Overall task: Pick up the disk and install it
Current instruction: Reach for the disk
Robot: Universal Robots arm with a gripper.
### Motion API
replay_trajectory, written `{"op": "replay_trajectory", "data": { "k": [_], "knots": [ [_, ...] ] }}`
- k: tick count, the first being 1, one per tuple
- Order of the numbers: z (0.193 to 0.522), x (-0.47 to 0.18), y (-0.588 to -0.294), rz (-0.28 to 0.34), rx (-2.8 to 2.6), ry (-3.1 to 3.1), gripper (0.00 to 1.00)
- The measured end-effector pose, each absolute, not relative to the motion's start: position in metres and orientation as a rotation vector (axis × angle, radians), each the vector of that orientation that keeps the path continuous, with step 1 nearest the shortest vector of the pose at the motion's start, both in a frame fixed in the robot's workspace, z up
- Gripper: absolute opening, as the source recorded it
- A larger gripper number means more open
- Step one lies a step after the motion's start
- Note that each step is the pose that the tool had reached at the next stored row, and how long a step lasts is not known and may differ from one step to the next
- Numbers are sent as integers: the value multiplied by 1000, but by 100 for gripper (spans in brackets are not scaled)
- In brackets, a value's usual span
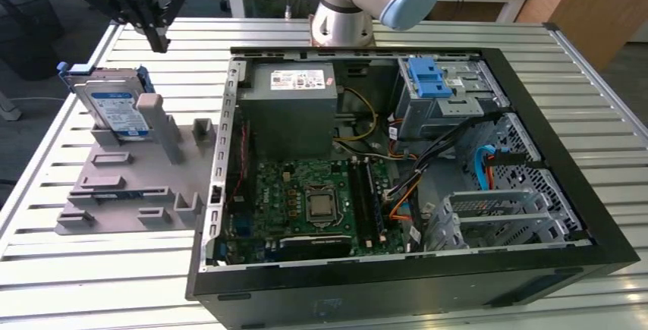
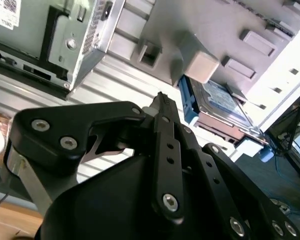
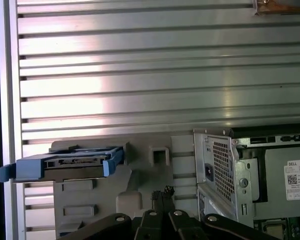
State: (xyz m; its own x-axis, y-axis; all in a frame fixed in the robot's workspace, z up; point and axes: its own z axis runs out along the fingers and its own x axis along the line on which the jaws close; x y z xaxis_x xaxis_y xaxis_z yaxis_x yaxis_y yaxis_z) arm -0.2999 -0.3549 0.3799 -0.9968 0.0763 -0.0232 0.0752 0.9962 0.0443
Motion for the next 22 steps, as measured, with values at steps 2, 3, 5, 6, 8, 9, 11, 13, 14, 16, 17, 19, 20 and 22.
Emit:
{"op": "replay_trajectory", "data": {
  "k": [2,3,5,6,8,9,11,13,14,16,17,19,20,22],
  "knots": [
    [380,-304,-354,68,118,3114,11],
    [380,-305,-354,68,118,3114,11],
    [380,-309,-353,68,118,3114,11],
    [380,-310,-353,68,118,3114,11],
    [380,-314,-352,68,118,3114,11],
    [380,-317,-352,68,118,3114,11],
    [380,-325,-351,68,118,3114,11],
    [379,-331,-350,68,118,3114,11],
    [380,-335,-350,68,118,3114,11],
    [379,-341,-349,68,118,3114,11],
    [379,-344,-349,68,118,3114,11],
    [379,-350,-348,68,118,3115,11],
    [379,-352,-348,68,118,3115,11],
    [379,-358,-347,68,118,3115,11]
  ]
}}
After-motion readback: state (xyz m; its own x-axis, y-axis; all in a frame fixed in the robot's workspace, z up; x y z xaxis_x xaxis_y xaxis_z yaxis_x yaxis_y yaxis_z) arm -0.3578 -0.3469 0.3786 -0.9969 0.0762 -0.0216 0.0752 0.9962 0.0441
